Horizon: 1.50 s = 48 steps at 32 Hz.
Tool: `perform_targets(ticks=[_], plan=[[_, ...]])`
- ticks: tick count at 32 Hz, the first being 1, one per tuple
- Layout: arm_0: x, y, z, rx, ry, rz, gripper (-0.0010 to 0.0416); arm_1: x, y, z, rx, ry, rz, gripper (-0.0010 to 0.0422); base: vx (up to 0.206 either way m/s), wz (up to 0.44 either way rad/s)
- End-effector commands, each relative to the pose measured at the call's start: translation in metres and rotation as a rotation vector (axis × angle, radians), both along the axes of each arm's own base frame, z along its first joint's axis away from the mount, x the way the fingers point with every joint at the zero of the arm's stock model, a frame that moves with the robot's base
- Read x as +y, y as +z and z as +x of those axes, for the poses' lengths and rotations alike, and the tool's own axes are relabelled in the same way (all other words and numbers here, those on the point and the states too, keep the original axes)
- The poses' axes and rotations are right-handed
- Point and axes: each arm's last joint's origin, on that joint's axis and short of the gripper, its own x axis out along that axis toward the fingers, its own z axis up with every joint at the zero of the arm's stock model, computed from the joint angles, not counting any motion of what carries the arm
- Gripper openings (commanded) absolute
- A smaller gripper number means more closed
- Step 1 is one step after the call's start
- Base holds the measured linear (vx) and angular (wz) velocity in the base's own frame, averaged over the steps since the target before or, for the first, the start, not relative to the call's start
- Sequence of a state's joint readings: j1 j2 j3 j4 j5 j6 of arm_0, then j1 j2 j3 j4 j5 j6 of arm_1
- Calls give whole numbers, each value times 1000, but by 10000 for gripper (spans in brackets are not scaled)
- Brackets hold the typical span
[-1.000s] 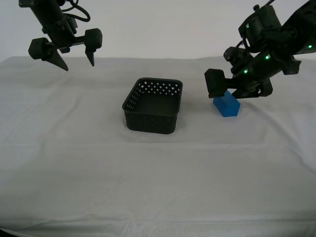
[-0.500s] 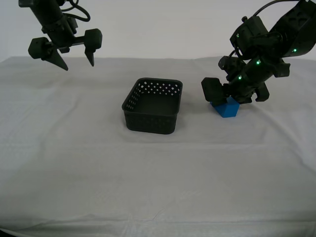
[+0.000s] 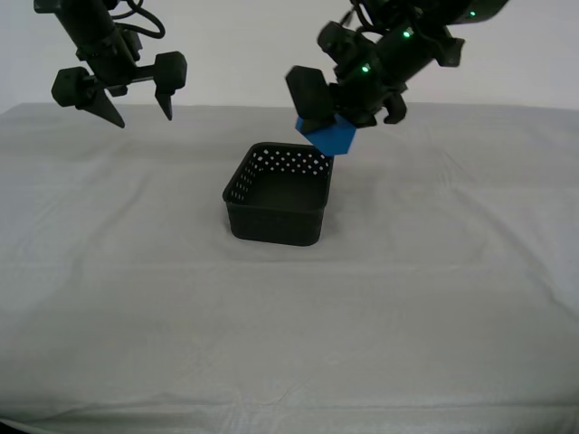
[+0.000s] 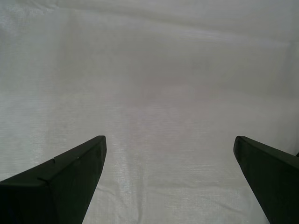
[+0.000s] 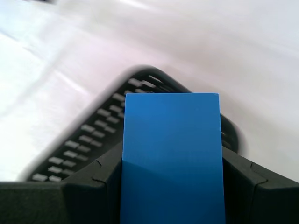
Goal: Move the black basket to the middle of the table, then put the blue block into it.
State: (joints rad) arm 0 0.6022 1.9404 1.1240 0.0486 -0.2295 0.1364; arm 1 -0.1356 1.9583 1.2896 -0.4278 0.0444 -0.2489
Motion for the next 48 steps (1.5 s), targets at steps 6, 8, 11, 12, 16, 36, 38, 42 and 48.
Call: perform_targets(ticks=[6, 8, 11, 12, 16, 36, 38, 42, 48], plan=[[44, 16, -21, -51, 125, 32, 0, 0, 0, 0, -1, -2, 2, 377, 0, 0], [44, 16, -21, -51, 125, 32, 3, 0, 0, 0, -2, -2, 2, 377, 0, 0], [44, 15, -21, -36, 114, 35, 77, 0, 0, 0, -2, -2, 2, 378, 0, 0], [44, 15, -22, -27, 107, 39, 91, 0, 0, 0, -2, -2, 2, 378, 0, 0], [43, 14, -22, -6, 100, 31, 304, 0, 0, 0, -2, -3, 2, 377, 0, 0], [42, 13, -23, 0, 100, 26, 320, 0, 1, 1, -12, -2, 0, 378, 0, 0], [42, 13, -23, 0, 100, 26, 325, 0, 1, 1, -12, -2, 0, 378, 0, 0], [43, 13, -23, -1, 100, 27, 349, 0, 1, 1, -12, -2, 0, 378, 0, 0], [43, 13, -23, -1, 100, 27, 358, 0, 1, 1, -12, -2, 0, 378, 0, 0]])
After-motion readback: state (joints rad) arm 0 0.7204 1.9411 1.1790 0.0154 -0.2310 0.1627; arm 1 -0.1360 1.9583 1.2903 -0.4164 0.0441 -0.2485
